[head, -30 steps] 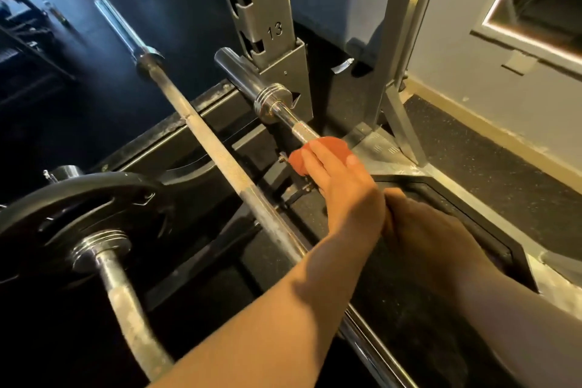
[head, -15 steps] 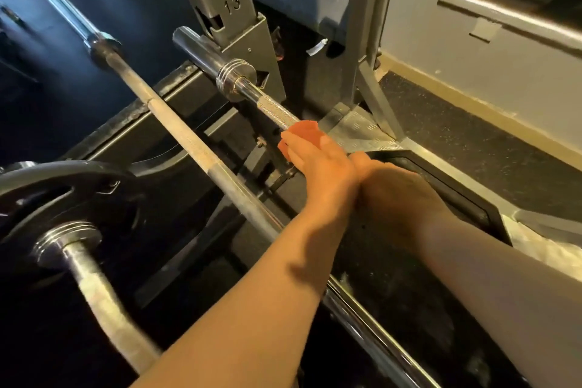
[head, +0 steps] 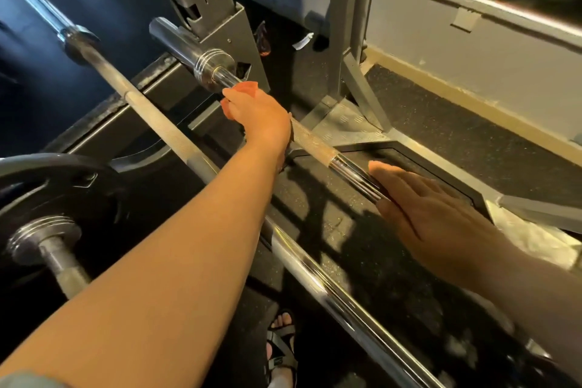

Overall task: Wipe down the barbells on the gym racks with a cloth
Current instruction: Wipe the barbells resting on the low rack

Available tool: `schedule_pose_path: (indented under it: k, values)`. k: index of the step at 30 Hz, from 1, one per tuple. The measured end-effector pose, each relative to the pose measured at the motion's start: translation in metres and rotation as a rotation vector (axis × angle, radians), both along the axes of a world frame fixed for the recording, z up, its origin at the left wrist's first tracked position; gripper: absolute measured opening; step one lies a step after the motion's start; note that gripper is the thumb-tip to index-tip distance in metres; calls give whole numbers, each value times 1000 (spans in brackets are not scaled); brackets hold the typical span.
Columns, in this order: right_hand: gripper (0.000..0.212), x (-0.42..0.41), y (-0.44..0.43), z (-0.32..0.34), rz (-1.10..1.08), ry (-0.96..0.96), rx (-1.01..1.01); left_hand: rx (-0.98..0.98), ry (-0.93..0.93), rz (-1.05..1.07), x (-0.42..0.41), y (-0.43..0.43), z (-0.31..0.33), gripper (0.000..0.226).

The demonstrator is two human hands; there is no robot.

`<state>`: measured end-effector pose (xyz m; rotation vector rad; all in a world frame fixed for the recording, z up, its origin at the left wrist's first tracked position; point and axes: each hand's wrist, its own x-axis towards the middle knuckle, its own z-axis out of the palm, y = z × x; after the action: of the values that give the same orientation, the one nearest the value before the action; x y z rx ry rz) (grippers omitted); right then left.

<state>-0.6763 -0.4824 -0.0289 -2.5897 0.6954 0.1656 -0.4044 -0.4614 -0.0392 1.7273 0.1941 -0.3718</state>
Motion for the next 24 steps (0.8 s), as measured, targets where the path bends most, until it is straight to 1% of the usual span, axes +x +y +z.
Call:
schedule_pose_path:
  k: [1,2,3,5,6,8,9,10,13,15,18,20,21,22,23,24]
  values:
    - [60,-1,1,0,5,-15,4,-123,95,30,-1,2,-1,38]
    - [59,0,1,-1,17,-21,-11,-126,128,-6,-4,1,1,36]
    - [57,3,1,0,21,-24,-8,-157,116,3,-8,1,4,30]
    - [55,9,0,2,23,-21,19,-153,78,27,-24,2,1,16]
    - [54,10,0,3,30,-23,29,-114,16,16,-34,2,-4,18]
    - [49,8,-2,1,29,-34,43,-33,-104,-121,-63,6,-11,46]
    - [47,8,-2,1,30,-46,35,-18,-125,-200,-82,9,-10,57]
    - [46,8,-2,1,31,-40,26,-3,-152,-264,-99,13,-12,63]
    - [50,10,1,4,57,-59,64,22,-216,-410,-143,29,-12,65]
    - [50,10,0,6,53,-72,96,41,-205,-436,-146,29,-10,65]
    - [44,10,1,6,37,-63,69,54,-100,-322,-100,14,-5,64]
    - [44,11,2,6,28,-63,53,55,-83,-172,-60,6,0,61]
    - [44,11,3,7,30,-67,44,21,-73,-79,-46,4,-1,55]
    - [42,11,3,8,28,-53,40,-64,-18,-6,-40,2,1,50]
    - [37,11,3,9,26,-34,39,-138,42,19,-43,2,5,51]
    - [31,11,3,11,22,-10,43,-177,48,5,-51,3,6,52]
